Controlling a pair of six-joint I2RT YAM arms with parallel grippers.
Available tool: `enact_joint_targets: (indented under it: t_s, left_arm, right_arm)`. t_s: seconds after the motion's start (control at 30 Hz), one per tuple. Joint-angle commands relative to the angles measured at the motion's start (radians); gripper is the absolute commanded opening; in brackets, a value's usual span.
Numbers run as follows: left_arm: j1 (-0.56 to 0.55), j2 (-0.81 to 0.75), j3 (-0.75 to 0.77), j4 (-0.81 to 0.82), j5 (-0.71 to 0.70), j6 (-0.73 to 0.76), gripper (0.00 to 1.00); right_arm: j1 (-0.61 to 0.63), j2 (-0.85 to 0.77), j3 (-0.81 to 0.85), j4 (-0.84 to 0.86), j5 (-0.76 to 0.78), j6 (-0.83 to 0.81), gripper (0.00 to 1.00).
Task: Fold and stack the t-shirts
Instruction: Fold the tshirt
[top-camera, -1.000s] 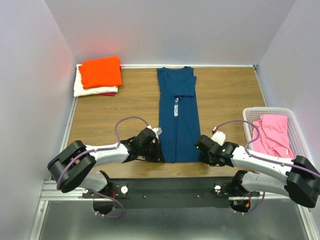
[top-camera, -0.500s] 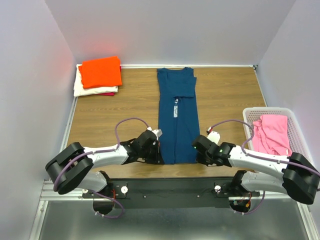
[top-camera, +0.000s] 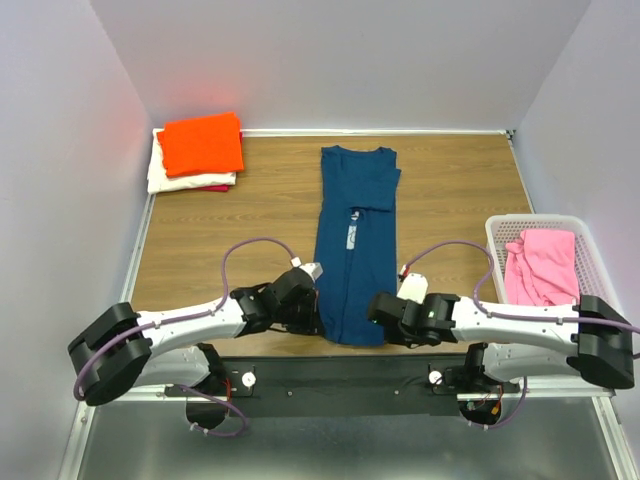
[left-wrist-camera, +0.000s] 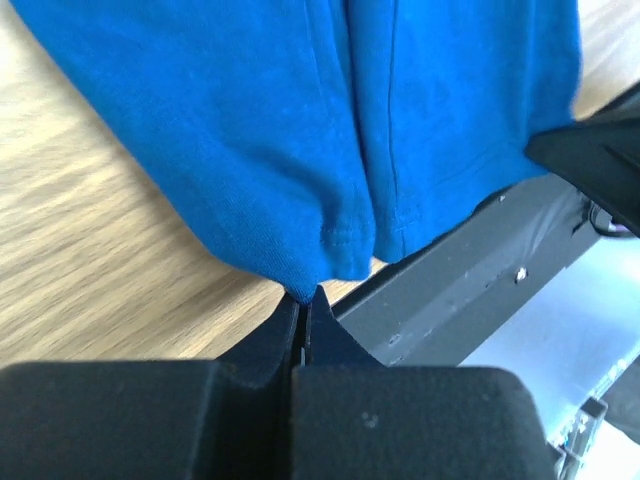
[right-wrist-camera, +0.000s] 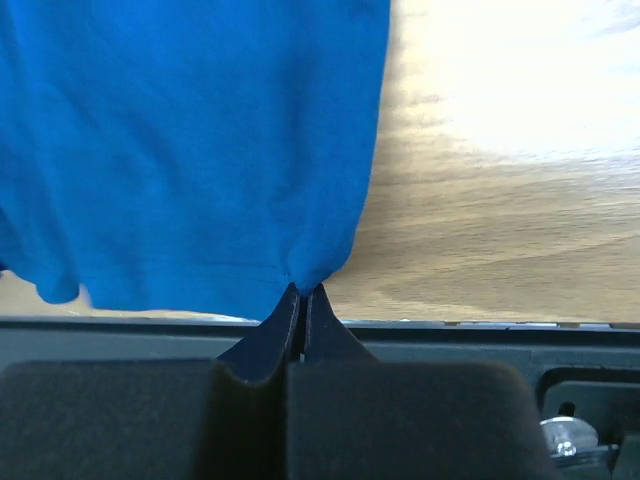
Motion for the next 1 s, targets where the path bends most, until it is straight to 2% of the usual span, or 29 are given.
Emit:
enact_joint_targets:
  t_s: [0.0,0.2,0.37,0.67,0.97]
  left_arm:
    - [-0.001,-0.015,0.094,-0.089,-0.113,0.025,0.0]
    - [0.022,0.094,0.22,-0.113,-0.153,0.117,0.0]
    - [0.068,0.157,0.292,-0.086,-0.146,0.195,0.0]
    - [0.235,0.266,0.414,-0.025,-0.114,0.29,0.0]
    - [0.327,0.433,0.537,0.045,-0.097,0.318,0.0]
  right_arm:
    - [0.009,-0.022,0.082,-0.145,0.174,0.063,0.0]
    - [-0.002,0.057,0.214,-0.151,0.332,0.021,0.01]
    - [-0.092,0.192,0.322,-0.103,0.389,-0.102,0.02]
    - [-0.331,0.29,0.377,0.166,0.287,-0.377,0.0]
    - [-0.486,0.424,0.469,0.289,0.23,-0.488,0.0]
